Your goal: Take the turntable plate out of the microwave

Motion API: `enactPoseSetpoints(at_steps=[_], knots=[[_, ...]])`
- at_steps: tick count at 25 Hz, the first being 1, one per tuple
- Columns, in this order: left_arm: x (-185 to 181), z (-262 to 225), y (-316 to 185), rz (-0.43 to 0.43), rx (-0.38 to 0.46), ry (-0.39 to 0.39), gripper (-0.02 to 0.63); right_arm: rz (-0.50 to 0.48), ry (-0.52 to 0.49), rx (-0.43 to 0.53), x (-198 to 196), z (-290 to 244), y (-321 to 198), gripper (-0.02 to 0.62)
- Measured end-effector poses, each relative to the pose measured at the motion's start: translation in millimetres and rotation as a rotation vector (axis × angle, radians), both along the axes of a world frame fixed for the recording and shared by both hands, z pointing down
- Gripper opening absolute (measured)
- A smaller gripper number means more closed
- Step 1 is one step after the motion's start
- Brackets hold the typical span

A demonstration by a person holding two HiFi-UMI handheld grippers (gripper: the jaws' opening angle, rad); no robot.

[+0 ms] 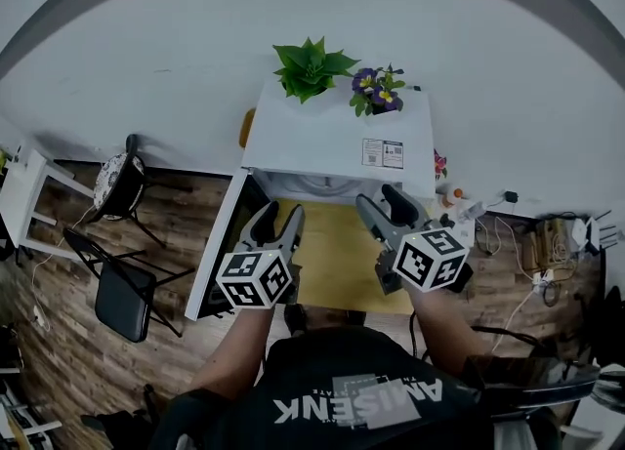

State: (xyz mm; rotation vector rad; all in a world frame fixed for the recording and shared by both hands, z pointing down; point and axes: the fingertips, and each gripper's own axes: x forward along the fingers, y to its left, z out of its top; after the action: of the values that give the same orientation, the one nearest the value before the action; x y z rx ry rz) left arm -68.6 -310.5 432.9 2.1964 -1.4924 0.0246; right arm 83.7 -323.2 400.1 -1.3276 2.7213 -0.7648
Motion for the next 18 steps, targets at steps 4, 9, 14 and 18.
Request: enactPoseSetpoints(at_steps=[4, 9, 14, 18], knots=[[3, 40, -6, -0.02, -0.107, 0.067, 0.195, 0.069, -0.037, -0.12, 2, 43, -7, 0.249], [8, 79, -17, 0.003, -0.183, 0.168, 0.201, 0.118, -0.067, -0.246, -3, 101, -13, 0.249], [2, 123, -33, -0.035, -0.268, 0.213, 0.207, 0.192, -0.121, -0.373, -10, 154, -21, 0.249], [-3, 150, -44, -0.056, -0.32, 0.25, 0.222, 0.282, -0.173, -0.486, -9, 194, -26, 0.25]])
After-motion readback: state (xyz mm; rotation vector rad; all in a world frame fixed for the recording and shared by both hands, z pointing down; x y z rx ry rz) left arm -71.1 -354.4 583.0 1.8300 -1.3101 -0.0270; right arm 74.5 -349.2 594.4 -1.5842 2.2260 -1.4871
